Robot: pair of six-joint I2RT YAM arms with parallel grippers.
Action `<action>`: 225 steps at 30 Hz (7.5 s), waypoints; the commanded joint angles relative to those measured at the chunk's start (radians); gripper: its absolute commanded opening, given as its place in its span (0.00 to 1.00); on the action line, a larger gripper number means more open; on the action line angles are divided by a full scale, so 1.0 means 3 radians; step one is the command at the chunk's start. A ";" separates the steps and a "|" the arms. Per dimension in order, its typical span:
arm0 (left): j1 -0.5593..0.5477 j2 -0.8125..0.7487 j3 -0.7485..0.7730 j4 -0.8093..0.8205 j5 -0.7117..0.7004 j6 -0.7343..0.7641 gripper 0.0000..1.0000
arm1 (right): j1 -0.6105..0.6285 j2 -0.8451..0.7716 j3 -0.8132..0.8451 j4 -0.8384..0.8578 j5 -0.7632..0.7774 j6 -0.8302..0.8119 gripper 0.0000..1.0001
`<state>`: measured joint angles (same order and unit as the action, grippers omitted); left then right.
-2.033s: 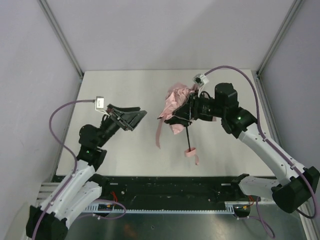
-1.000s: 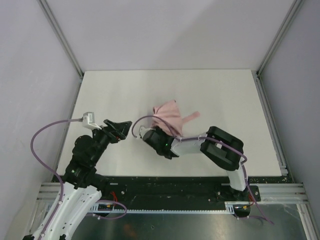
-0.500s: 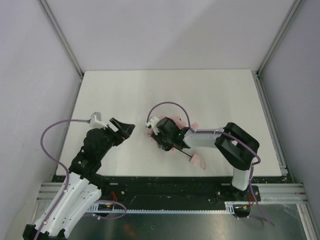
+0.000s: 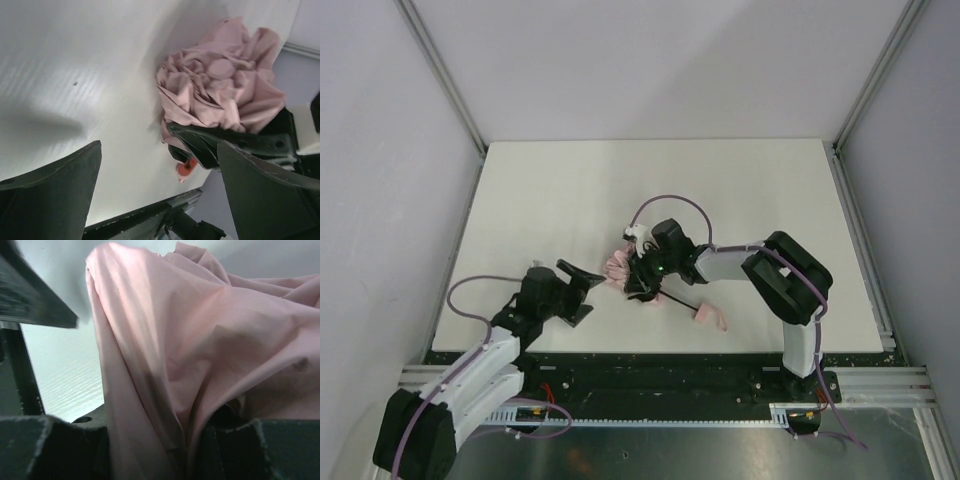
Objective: Put away the umbrella
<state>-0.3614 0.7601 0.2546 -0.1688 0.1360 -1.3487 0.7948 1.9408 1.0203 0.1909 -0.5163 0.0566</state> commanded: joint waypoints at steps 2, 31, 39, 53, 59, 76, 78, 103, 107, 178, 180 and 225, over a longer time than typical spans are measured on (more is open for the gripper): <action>0.0025 0.0270 -0.0218 0.1241 0.0203 -0.0551 0.99 | -0.0014 0.0463 -0.0443 -0.0480 -0.0235 0.0104 0.00; -0.0917 0.2036 -0.0296 0.3281 -0.1045 -0.0654 0.99 | -0.0120 0.0379 -0.0573 -0.0305 -0.0439 0.0134 0.00; -0.1072 0.1855 -0.0287 0.3443 -0.1340 -0.0258 0.99 | -0.0099 0.0378 -0.0573 -0.0332 -0.0426 0.0100 0.00; -0.1115 0.2489 0.0032 0.3312 -0.1216 -0.0413 0.99 | -0.0004 0.0299 -0.0573 -0.0330 -0.0600 -0.0032 0.00; -0.1101 0.2867 0.0064 0.3238 -0.1114 -0.0222 0.62 | 0.0116 0.0273 -0.0571 -0.0280 -0.0890 -0.0167 0.00; -0.1091 0.3007 0.0055 0.2887 -0.0720 -0.0056 0.00 | -0.0089 -0.0542 -0.0383 -0.1004 0.0111 0.0512 0.63; -0.1090 0.2970 0.0066 0.2795 -0.0718 -0.0050 0.00 | -0.0091 -0.0733 -0.0354 -0.1153 0.0264 0.0522 0.72; -0.0999 0.2719 0.0942 0.0593 -0.0485 -0.0247 0.00 | 0.1232 -0.1202 -0.0948 0.0353 0.3146 -0.0688 0.81; -0.0995 0.2753 0.0984 0.0500 -0.0368 -0.0269 0.00 | 0.1272 -0.0814 -0.0945 0.0605 0.3410 -0.0719 0.76; -0.0793 0.2833 0.0522 0.0884 -0.0118 0.0161 0.00 | -0.0647 -0.0395 -0.1419 0.1514 -0.1031 0.2296 0.62; -0.0784 0.2799 0.0546 0.0784 -0.0095 0.0142 0.00 | -0.0653 -0.0701 -0.1319 0.0903 -0.0838 0.1878 0.69; -0.0564 0.2120 0.0916 0.0324 -0.0133 0.0323 0.95 | 0.0416 -0.0782 -0.1080 0.0176 0.1133 0.0353 0.00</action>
<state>-0.5671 1.4654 0.5694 0.0463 0.1879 -1.3506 0.9813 1.6974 0.7658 0.2714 0.0071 0.0383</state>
